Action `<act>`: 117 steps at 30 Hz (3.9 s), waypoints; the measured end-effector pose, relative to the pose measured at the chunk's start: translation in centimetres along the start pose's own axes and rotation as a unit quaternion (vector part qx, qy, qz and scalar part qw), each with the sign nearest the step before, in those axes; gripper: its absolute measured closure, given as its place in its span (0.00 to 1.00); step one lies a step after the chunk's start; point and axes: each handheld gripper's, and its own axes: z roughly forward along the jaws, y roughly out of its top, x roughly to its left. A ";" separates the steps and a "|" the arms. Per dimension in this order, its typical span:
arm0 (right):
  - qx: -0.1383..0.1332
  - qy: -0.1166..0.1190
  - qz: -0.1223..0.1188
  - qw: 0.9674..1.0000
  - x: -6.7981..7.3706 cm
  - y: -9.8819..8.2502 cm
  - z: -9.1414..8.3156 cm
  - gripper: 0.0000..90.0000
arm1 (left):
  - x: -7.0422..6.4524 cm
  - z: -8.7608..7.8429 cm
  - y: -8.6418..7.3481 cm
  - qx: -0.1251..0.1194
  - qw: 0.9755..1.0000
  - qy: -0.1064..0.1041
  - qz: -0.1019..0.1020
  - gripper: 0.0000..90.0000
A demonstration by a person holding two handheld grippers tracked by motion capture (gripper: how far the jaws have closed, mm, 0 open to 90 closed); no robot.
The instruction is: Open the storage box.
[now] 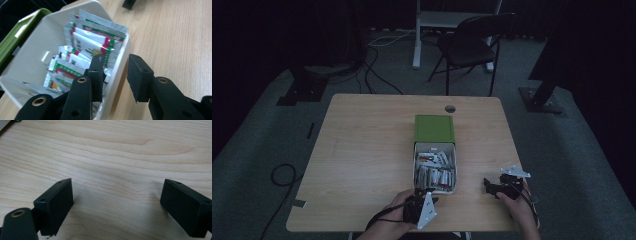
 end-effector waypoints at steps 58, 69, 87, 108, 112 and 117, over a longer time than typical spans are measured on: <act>0.000 0.000 0.000 1.000 0.0 0.0 0.0 0.12 | 7.9 -6.3 -10.4 -0.030 0.972 0.073 -0.221 0.73; 0.000 0.000 -0.001 1.000 0.0 0.0 0.0 0.12 | 7.9 -6.0 -13.9 0.001 0.964 0.075 -0.253 0.71; 0.000 0.000 -0.001 1.000 0.0 0.0 0.0 0.12 | 7.9 -7.1 -17.3 0.014 0.949 0.056 -0.310 0.54; 0.000 0.000 -0.003 1.000 0.0 0.0 0.0 0.12 | 8.4 -7.9 -21.2 0.046 0.921 0.049 -0.383 0.34; 0.000 0.000 -0.002 1.000 0.0 0.0 0.0 0.12 | 8.6 -8.0 -21.5 0.046 0.917 0.050 -0.393 0.22; 0.000 0.000 -0.002 1.000 0.0 0.0 0.0 0.12 | 8.7 -8.0 -21.6 0.051 0.914 0.056 -0.398 0.18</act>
